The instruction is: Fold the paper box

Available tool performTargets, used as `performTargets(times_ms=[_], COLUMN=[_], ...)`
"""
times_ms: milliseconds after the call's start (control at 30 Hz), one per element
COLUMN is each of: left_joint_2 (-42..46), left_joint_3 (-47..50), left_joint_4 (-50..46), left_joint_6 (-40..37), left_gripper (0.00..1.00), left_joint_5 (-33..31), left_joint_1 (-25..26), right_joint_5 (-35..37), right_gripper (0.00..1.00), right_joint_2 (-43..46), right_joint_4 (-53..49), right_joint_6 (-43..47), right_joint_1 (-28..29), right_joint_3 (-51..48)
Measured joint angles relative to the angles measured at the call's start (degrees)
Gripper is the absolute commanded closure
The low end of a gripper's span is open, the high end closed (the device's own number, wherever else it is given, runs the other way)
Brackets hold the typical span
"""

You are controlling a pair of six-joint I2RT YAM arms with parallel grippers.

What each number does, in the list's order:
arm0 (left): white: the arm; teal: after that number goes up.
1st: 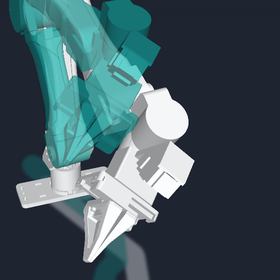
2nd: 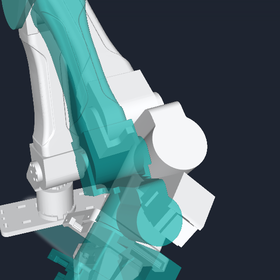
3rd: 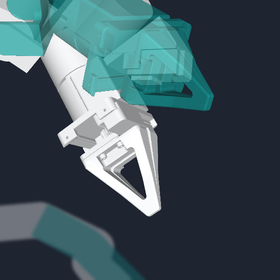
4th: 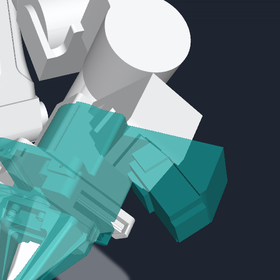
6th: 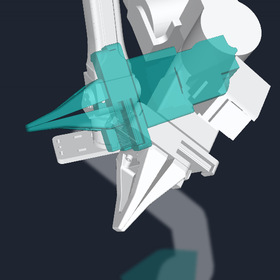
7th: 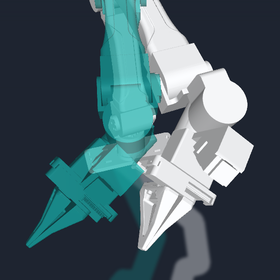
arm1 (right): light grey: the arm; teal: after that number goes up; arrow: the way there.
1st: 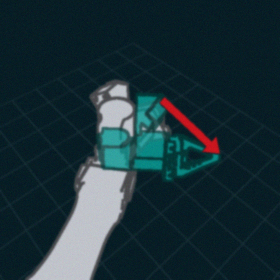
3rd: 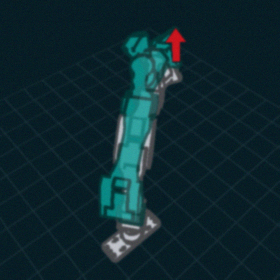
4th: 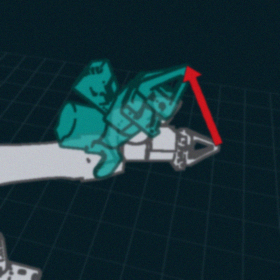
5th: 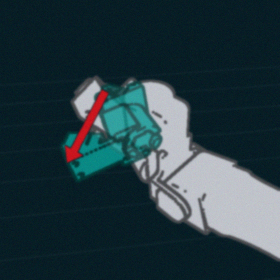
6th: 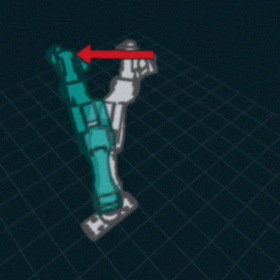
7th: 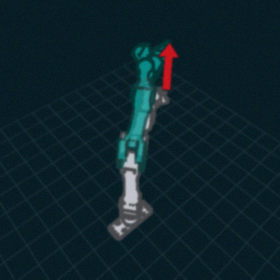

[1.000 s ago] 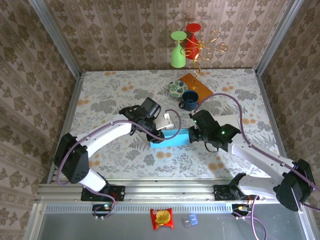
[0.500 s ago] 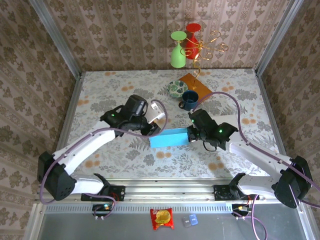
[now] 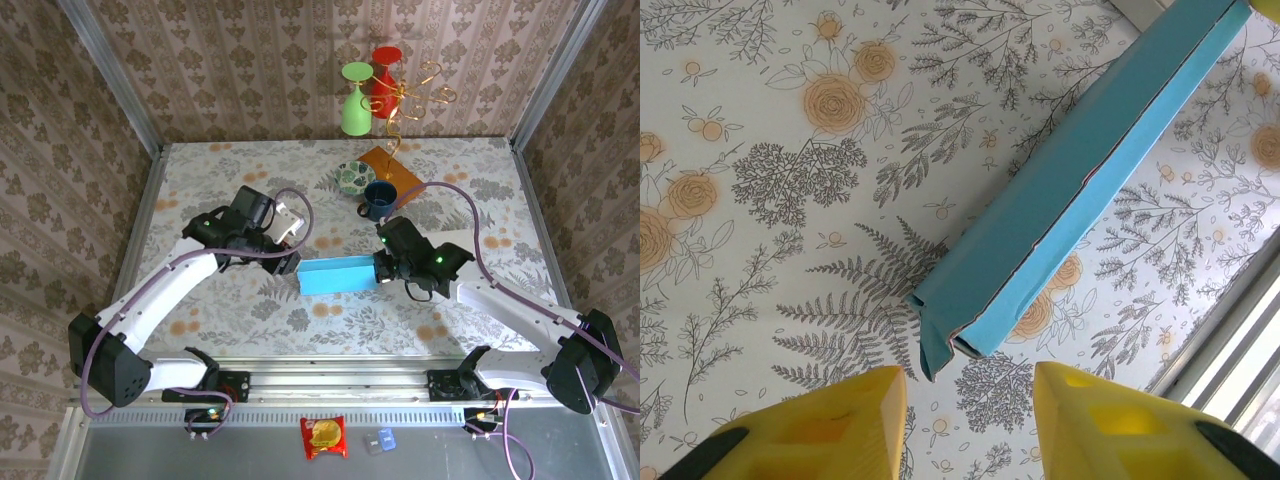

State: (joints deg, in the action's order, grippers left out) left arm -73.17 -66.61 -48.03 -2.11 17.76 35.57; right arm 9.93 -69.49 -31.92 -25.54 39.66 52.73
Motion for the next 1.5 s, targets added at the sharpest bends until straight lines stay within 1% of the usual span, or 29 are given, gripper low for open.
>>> performTargets(times_ms=[300, 633, 1000, 1133, 1367, 1500], left_joint_2=[-3.54, -4.94, -6.49, -6.51, -6.51, -6.51], left_joint_3=[0.00, 0.24, 0.22, 0.22, 0.20, 0.20], left_joint_4=[-0.02, -0.42, -0.48, -0.46, -0.46, -0.44], left_joint_6=[-1.36, -3.28, -4.20, -4.17, -4.15, -4.11], left_gripper=[0.63, 0.72, 0.82, 0.79, 0.79, 0.74], left_joint_5=[0.48, -0.07, -2.16, -2.78, -3.91, -4.22], left_joint_1=[0.02, 0.02, 0.48, 0.50, 0.50, 0.50], right_joint_5=[-0.02, -0.04, -0.04, -0.04, -0.04, -0.04], right_gripper=[1.00, 1.00, 1.00, 1.00, 1.00, 1.00], right_joint_2=[-0.09, -0.66, -0.66, -0.66, -0.66, -0.72], right_joint_4=[-0.09, -0.17, -0.17, -0.15, -0.15, -0.15], right_joint_6=[0.00, 0.02, 0.02, 0.02, 0.02, 0.02], right_joint_1=[0.00, 0.00, 0.00, 0.00, 0.00, 0.00], right_joint_3=[0.07, 0.48, 0.48, 0.48, 0.48, 0.50])
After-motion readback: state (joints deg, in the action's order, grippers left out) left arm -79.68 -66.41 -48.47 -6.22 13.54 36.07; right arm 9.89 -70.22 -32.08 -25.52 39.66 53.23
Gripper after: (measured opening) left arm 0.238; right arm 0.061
